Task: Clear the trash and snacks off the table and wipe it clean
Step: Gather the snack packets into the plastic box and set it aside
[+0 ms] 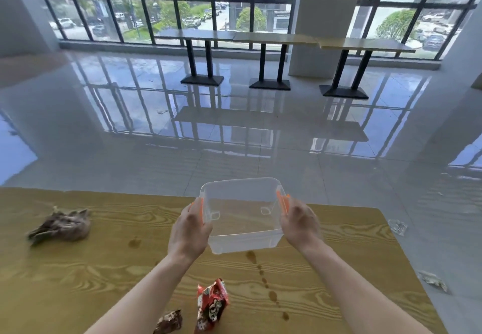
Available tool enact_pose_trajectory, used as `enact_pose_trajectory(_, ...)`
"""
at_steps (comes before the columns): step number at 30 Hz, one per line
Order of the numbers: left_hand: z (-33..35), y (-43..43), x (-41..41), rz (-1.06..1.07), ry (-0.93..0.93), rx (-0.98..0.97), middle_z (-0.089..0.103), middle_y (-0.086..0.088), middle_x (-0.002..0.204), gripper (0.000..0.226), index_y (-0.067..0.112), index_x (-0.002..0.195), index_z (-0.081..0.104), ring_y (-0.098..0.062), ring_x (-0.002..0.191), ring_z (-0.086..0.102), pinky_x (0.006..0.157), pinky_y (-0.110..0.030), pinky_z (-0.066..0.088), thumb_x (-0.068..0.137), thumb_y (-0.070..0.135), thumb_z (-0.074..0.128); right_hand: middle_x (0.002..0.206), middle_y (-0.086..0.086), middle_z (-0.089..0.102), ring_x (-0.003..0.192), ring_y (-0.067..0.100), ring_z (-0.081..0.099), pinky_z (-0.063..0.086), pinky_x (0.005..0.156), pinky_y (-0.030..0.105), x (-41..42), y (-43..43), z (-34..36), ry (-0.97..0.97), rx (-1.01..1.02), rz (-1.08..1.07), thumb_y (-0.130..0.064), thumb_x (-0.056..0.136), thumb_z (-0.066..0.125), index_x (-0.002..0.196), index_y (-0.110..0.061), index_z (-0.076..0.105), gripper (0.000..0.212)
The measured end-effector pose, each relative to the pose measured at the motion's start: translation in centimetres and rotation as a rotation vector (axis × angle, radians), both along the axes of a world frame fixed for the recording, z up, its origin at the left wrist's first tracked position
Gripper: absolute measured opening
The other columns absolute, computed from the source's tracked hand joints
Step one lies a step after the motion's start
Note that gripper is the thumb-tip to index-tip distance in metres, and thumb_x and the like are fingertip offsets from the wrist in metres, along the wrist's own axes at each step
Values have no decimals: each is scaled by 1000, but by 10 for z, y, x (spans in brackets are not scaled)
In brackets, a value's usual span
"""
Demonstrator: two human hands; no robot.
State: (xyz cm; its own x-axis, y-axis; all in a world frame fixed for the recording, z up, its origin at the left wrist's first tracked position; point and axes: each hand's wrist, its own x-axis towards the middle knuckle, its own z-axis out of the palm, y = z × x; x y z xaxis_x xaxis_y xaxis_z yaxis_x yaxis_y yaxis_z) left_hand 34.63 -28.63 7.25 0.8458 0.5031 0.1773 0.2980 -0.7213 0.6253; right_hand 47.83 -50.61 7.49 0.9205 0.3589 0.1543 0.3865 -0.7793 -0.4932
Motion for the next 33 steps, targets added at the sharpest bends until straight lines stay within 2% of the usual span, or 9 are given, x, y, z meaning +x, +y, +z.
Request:
enact_pose_trajectory(3, 8, 26, -38, 74, -13, 4, 61, 2, 92, 40, 25, 117, 53, -19, 79, 58, 57, -30, 42, 81, 11, 58, 94, 9, 66, 88, 31, 63, 51, 72, 41, -23, 35, 7, 2, 13, 68, -21, 94, 51, 112, -10, 56, 22)
enact_pose_trajectory(7, 18, 59, -87, 151, -55, 34, 61, 4, 91, 31, 24, 109, 55, -20, 81, 58, 58, -32, 42, 81, 13, 62, 101, 9, 66, 93, 30, 63, 45, 69, 34, -56, 80, 12, -33, 7, 155, -14, 93, 54, 127, -10, 54, 34)
enact_pose_trajectory(10, 21, 83, -121, 203, -80, 49, 61, 3, 93, 34, 20, 114, 56, -18, 80, 55, 57, -27, 38, 82, 9, 64, 95, 8, 67, 86, 28, 63, 42, 65, 32, -79, 114, 16, -37, 22, 193, -10, 91, 54, 124, -10, 56, 32)
enact_pose_trajectory(14, 19, 115, -167, 277, -90, 9, 61, 4, 93, 38, 22, 119, 56, -17, 81, 56, 61, -32, 44, 83, 13, 63, 94, 8, 66, 85, 28, 64, 47, 67, 32, -110, 156, 17, -32, 10, 257, -8, 88, 58, 113, -9, 58, 25)
enact_pose_trajectory(20, 11, 158, -235, 396, -93, -33, 59, 6, 96, 37, 24, 117, 56, -18, 87, 56, 63, -31, 39, 82, 12, 61, 102, 9, 67, 93, 31, 63, 46, 73, 35, -160, 219, 11, -10, 16, 360, -14, 87, 59, 111, -11, 60, 24)
enact_pose_trajectory(25, -1, 191, -292, 516, -51, -64, 58, 9, 97, 42, 24, 121, 56, -19, 92, 54, 69, -35, 42, 80, 12, 60, 96, 9, 68, 88, 30, 63, 39, 68, 31, -203, 272, 0, -1, 43, 453, -14, 91, 54, 110, -12, 61, 21)
enact_pose_trajectory(27, -5, 202, -310, 554, -43, -63, 58, 9, 95, 43, 21, 123, 56, -18, 90, 53, 69, -36, 43, 81, 11, 61, 96, 10, 68, 86, 32, 62, 41, 67, 33, -217, 291, -5, 14, 37, 475, -14, 90, 52, 111, -12, 61, 23)
enact_pose_trajectory(29, -7, 211, -326, 575, -39, -69, 57, 8, 93, 41, 20, 121, 57, -19, 88, 53, 69, -38, 46, 81, 11, 61, 98, 11, 67, 86, 31, 62, 47, 68, 35, -229, 307, -11, 42, 27, 502, -14, 89, 52, 109, -11, 61, 23)
enact_pose_trajectory(33, -16, 233, -351, 598, -21, -81, 57, 11, 91, 30, 24, 112, 56, -19, 85, 55, 66, -38, 48, 83, 17, 56, 99, 10, 66, 87, 31, 61, 43, 68, 34, -250, 334, -22, 73, 4, 540, -12, 87, 51, 109, -11, 60, 24)
